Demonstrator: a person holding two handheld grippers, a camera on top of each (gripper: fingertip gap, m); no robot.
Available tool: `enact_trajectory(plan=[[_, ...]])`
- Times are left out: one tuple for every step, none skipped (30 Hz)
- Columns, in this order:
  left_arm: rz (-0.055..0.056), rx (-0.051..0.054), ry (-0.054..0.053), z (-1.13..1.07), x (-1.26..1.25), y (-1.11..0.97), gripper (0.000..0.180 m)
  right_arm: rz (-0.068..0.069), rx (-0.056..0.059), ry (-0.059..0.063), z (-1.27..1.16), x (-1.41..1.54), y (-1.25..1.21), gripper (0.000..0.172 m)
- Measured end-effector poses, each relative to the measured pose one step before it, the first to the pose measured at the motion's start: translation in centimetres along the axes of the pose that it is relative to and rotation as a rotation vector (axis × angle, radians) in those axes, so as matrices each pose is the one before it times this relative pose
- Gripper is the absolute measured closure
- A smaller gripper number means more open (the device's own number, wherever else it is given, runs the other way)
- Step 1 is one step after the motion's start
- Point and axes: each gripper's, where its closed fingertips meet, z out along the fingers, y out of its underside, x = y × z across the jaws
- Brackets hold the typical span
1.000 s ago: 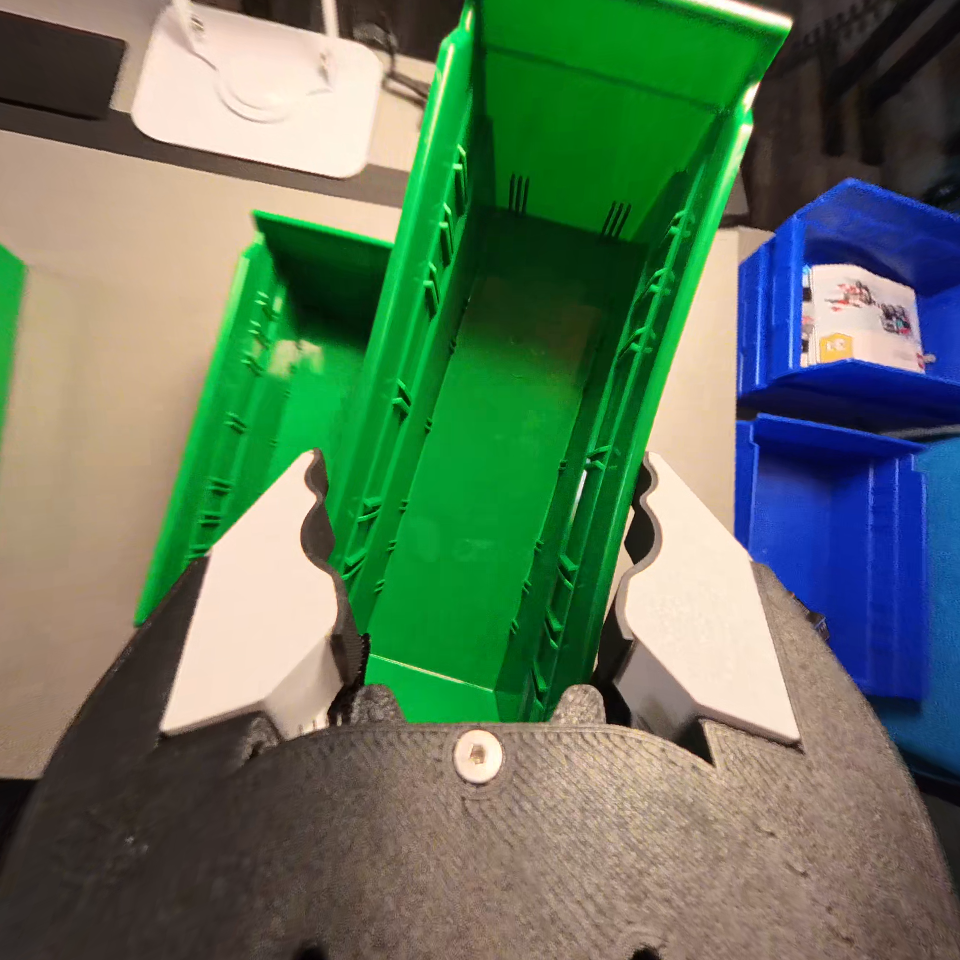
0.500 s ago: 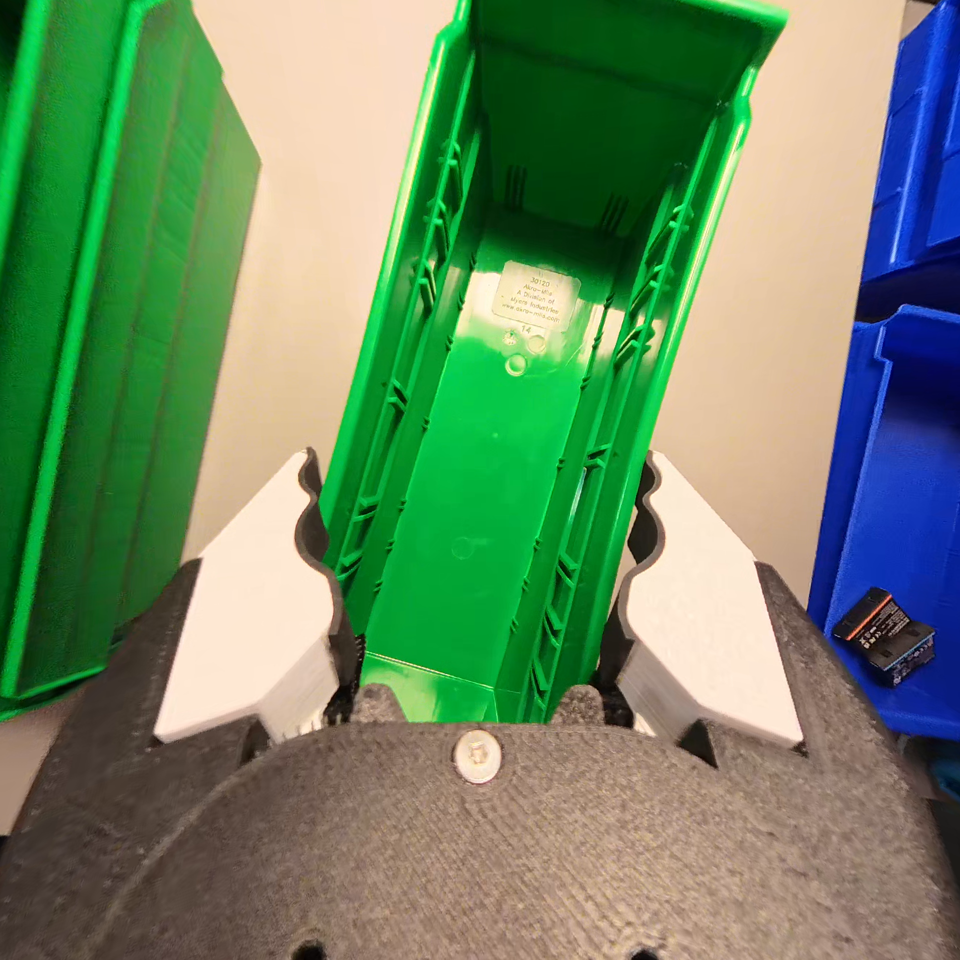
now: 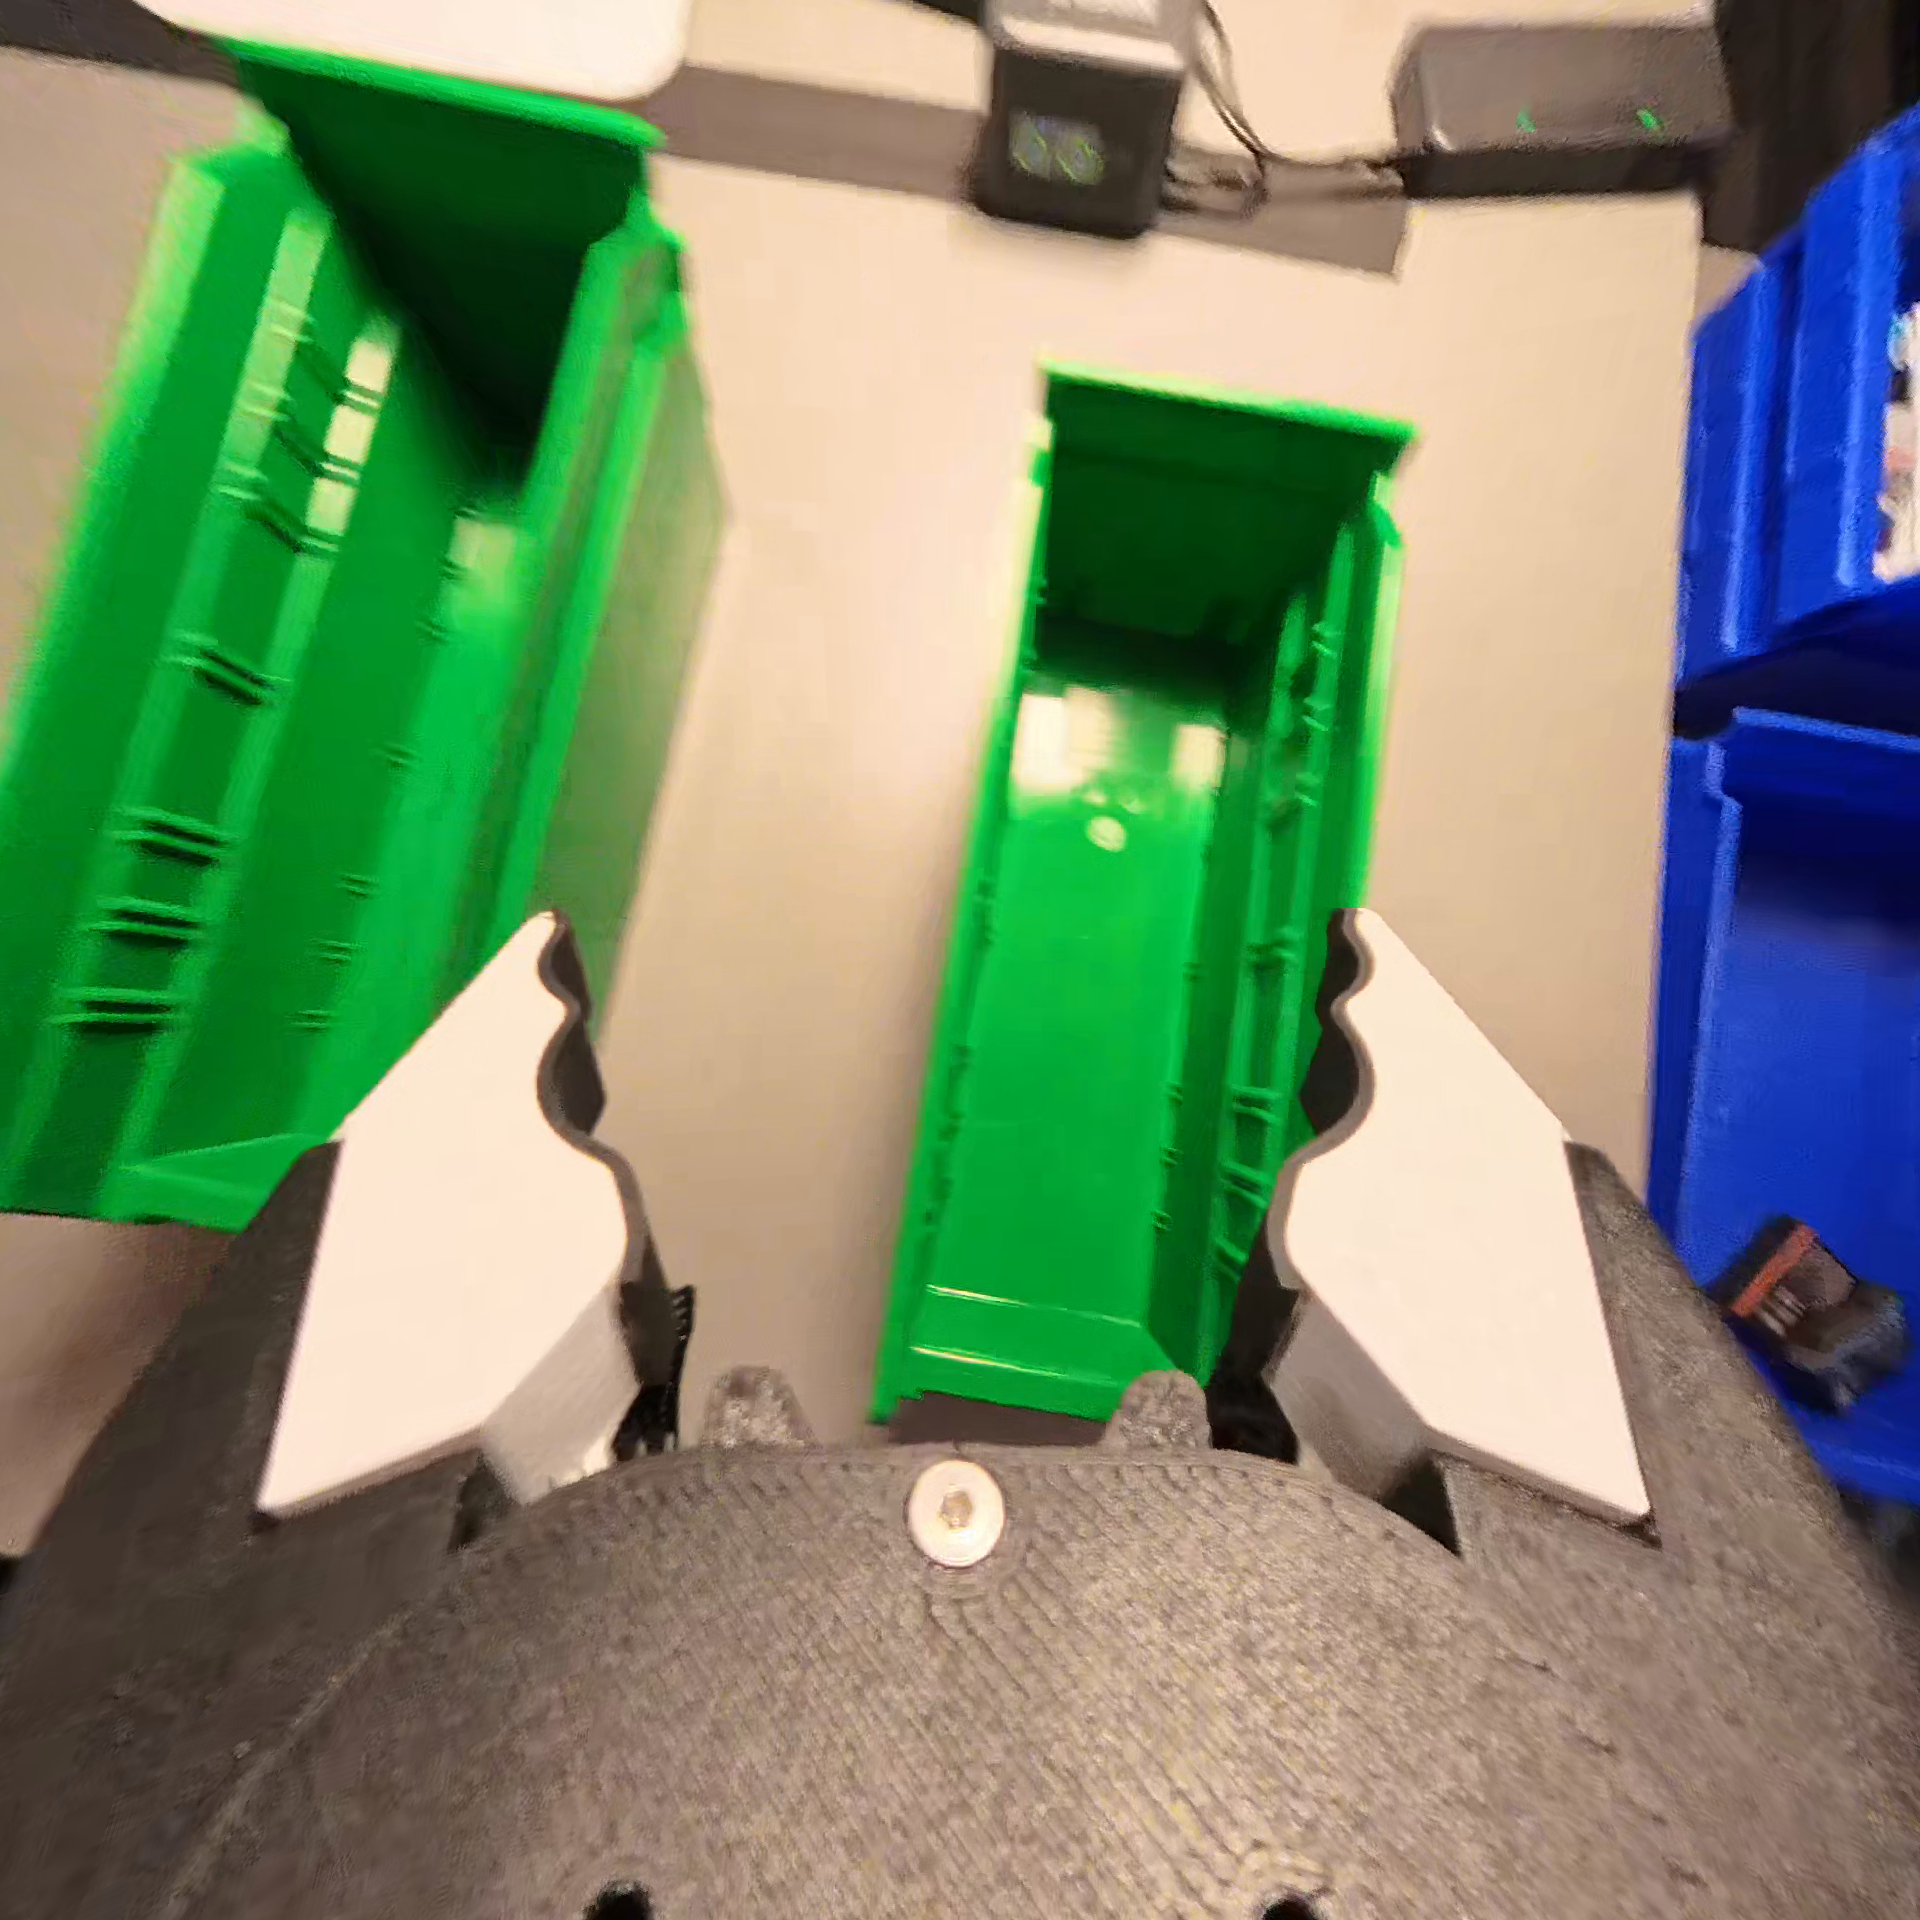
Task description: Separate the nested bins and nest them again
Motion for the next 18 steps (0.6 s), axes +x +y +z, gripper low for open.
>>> enact_trajectory(plan=[[0.0039,0.0001,-0.0045,0.002,0.004,0.012,0.105,-0.0119,0.0273,-0.0369,-0.256,-1.991,-0.729,0.031],[0.0032,0.0009,-0.0036,-0.019,-0.008,0.006,0.105,-0.0074,0.0187,-0.0412,-0.008,-2.133,-0.580,0.029],[0.0021,0.0018,-0.0023,-0.017,0.009,0.005,0.105,-0.0040,0.0103,-0.0356,0.214,-2.023,-0.465,0.025],[0.0007,0.0029,-0.0012,-0.037,-0.002,-0.018,0.105,-0.0063,0.0069,-0.0278,0.388,-1.857,-0.424,0.021],[-0.0007,0.0032,-0.0002,-0.034,0.001,-0.028,0.105,-0.0076,0.0007,-0.0229,0.550,-1.658,-0.333,0.018],[-0.0013,0.0023,0.0006,-0.028,-0.002,-0.015,0.105,-0.0055,-0.0132,-0.0122,0.699,-1.332,-0.117,0.015],[-0.0014,0.0014,0.0011,-0.018,-0.006,-0.014,0.105,-0.0081,-0.0244,-0.0026,0.798,-1.001,0.055,0.014],[-0.0017,0.0004,0.0016,0.000,0.005,0.000,0.105,-0.0081,-0.0313,0.0012,0.864,-0.765,0.171,0.014],[-0.0015,-0.0002,0.0023,0.000,0.000,-0.009,0.105,-0.0037,-0.0332,-0.0007,0.873,-0.615,0.221,0.014],[-0.0012,-0.0002,0.0026,0.007,0.008,-0.011,0.105,-0.0012,-0.0327,-0.0015,0.838,-0.498,0.230,0.014],[-0.0020,-0.0008,0.0035,0.012,0.016,0.001,0.105,-0.0015,-0.0268,0.0053,0.745,-0.289,0.161,0.014],[-0.0030,-0.0011,0.0040,0.015,0.000,-0.006,0.105,-0.0045,-0.0228,0.0182,0.633,0.007,0.117,0.014],[-0.0038,-0.0012,0.0046,0.021,0.004,0.000,0.105,-0.0059,-0.0183,0.0173,0.565,0.044,0.080,0.014],[-0.0049,-0.0014,0.0056,0.015,0.006,-0.012,0.105,-0.0020,-0.0226,0.0125,0.539,0.033,0.197,0.014],[-0.0058,-0.0010,0.0063,0.010,0.001,-0.010,0.105,-0.0050,-0.0208,0.0052,0.514,-0.042,0.194,0.014],[-0.0062,-0.0007,0.0062,0.004,-0.003,-0.013,0.105,-0.0034,-0.0201,-0.0003,0.461,-0.078,0.226,0.014],[-0.0062,-0.0005,0.0059,0.008,-0.011,-0.008,0.105,-0.0067,-0.0186,0.0060,0.399,0.046,0.220,0.014],[-0.0057,0.0003,0.0052,-0.007,0.006,-0.024,0.105,-0.0075,-0.0062,0.0092,0.295,0.120,0.038,0.014]])
